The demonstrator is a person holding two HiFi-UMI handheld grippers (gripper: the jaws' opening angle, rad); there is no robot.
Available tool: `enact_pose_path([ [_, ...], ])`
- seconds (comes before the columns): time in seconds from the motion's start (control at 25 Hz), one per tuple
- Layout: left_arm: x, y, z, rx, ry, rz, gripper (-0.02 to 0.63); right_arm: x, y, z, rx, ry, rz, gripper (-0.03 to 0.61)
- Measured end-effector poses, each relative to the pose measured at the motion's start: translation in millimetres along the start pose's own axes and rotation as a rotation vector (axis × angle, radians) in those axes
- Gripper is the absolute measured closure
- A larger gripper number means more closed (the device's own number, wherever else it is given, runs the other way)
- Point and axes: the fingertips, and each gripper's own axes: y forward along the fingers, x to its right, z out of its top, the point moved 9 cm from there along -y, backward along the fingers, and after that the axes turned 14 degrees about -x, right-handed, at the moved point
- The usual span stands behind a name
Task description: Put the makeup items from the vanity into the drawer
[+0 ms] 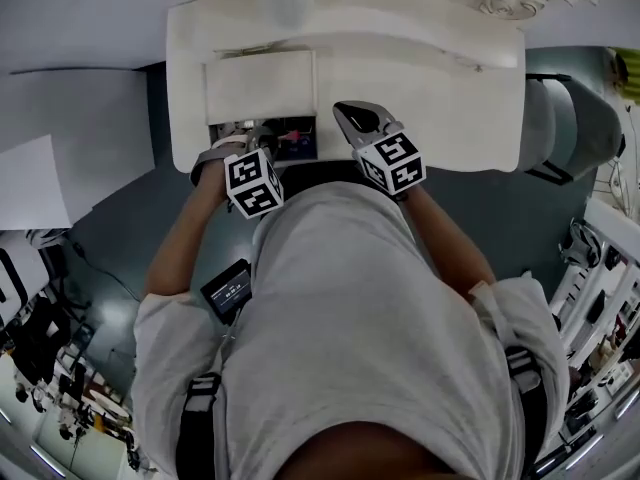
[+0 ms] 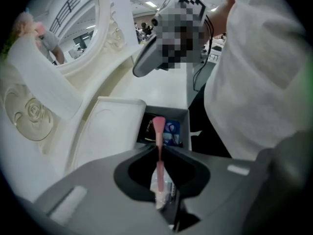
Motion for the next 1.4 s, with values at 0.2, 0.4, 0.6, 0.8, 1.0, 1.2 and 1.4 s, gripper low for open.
enact_pose_path([
  [0.2, 4, 13, -14, -0.013, 0.118, -0.028, 0.568, -15, 4, -3, 0.018, 0.07, -0.057, 0.578],
  [0.4, 9, 21, -15, 0.003, 0.145, -0.058, 0.568, -27, -2, -7, 0.026, 0.111, -0.105, 0.58],
  [0.6, 12, 28, -15, 0.04, 0.137, -0.056, 0.564, -31, -12, -14, 0.048, 0.155, -0.159, 0.58],
  [0.8, 21, 25, -14, 0.048, 0.107, -0.036, 0.514, -41, -24, -31, 0.056, 0.185, -0.172, 0.578],
  [1.0, 21, 5, -8, 0.051, 0.03, 0.054, 0.487, -40, -37, -38, 0.083, 0.154, -0.165, 0.578],
  [1.2, 24, -20, 28, 0.098, -0.076, 0.204, 0.5, -25, -64, -34, 0.153, 0.101, -0.165, 0.578],
  [1.4, 47, -58, 82, 0.235, -0.181, 0.325, 0.575, -21, -120, -41, 0.251, 0.087, -0.216, 0.58],
])
